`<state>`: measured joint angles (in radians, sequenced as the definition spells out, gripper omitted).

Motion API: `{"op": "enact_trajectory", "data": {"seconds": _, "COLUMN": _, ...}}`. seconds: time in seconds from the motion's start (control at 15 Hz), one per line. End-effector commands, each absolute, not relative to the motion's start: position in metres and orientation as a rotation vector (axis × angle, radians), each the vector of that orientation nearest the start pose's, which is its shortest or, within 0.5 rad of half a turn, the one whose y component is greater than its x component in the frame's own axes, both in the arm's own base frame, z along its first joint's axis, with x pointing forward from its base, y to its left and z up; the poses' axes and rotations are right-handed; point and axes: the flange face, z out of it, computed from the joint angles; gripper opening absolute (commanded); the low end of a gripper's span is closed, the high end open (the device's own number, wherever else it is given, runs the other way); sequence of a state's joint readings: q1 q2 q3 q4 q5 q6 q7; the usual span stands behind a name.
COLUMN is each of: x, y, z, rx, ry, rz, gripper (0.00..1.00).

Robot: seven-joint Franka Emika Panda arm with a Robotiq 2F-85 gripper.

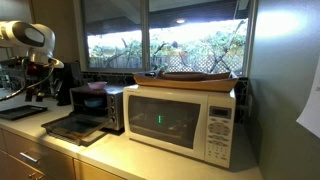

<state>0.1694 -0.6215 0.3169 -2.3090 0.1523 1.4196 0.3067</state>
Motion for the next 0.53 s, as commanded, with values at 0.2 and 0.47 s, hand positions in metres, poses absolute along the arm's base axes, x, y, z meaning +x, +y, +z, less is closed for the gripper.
{"op": "enact_trajectory", "data": {"seconds": 0.2, "x": 0.2822, "y": 0.1908, "z": 0.5357, "rx": -3.241, "ry": -0.158, "rz": 0.426, "gripper": 1.0}}
{"op": "enact_trajectory", "data": {"seconds": 0.47, "x": 0.2886, "y": 0.1903, "z": 0.5275, "rx": -3.152, "ry": -0.09, "rz": 0.323, "gripper": 1.0}}
